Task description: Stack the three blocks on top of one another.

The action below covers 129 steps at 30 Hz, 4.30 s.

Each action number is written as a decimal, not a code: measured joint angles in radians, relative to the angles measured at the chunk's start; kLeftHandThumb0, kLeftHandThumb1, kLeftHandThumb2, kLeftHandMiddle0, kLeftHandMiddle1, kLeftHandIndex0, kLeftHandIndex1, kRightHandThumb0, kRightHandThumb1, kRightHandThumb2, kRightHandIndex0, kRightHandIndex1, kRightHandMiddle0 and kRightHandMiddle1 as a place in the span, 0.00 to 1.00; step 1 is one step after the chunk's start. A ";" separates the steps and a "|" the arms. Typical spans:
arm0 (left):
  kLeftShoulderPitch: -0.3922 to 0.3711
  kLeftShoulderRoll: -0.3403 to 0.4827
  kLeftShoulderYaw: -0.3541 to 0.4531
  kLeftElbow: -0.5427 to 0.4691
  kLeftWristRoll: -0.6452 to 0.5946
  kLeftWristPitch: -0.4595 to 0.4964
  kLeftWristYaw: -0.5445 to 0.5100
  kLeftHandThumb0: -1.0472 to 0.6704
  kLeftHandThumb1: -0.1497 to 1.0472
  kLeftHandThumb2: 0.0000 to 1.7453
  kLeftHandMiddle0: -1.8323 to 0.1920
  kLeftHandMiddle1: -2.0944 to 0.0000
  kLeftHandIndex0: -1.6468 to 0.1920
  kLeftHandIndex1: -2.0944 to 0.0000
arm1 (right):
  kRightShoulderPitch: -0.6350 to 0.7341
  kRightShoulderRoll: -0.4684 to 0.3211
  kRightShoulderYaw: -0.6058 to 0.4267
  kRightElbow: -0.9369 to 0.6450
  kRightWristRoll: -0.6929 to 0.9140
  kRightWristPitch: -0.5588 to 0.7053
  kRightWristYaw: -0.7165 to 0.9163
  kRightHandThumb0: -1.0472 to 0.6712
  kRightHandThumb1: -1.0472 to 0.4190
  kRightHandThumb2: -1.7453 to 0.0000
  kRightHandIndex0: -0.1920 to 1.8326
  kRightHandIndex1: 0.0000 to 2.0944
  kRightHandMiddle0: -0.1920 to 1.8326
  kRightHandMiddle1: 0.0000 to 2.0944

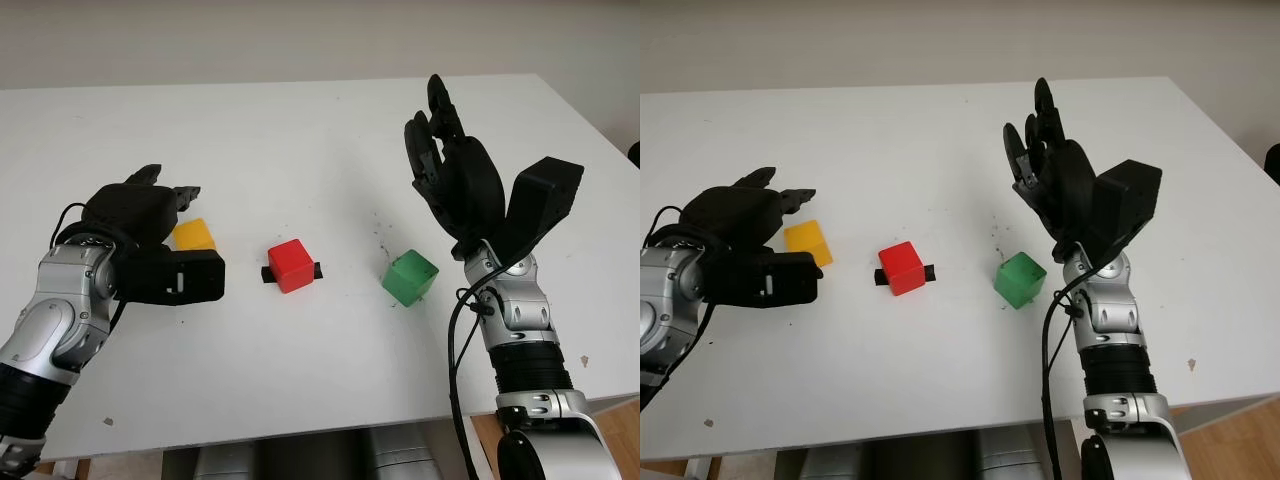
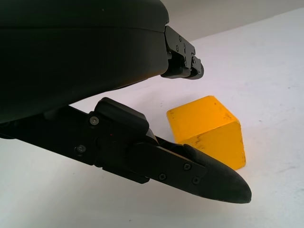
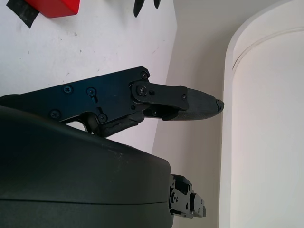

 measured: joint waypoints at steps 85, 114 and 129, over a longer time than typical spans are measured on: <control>-0.029 -0.121 0.216 -0.213 -0.685 0.015 -0.052 0.37 1.00 0.10 0.69 0.97 0.73 0.21 | -0.001 0.005 0.003 -0.001 -0.010 0.004 -0.027 0.27 0.00 0.77 0.00 0.00 0.00 0.02; -0.065 -0.230 0.142 -0.097 -0.760 -0.042 0.027 0.37 1.00 0.09 0.72 0.99 0.71 0.20 | 0.007 0.006 0.003 -0.003 -0.008 0.003 -0.034 0.27 0.00 0.78 0.00 0.01 0.00 0.02; -0.019 -0.276 0.134 -0.076 -0.790 -0.016 0.036 0.37 1.00 0.07 0.71 0.99 0.70 0.21 | 0.010 0.006 0.003 -0.015 -0.001 0.003 -0.037 0.27 0.00 0.77 0.00 0.01 0.00 0.02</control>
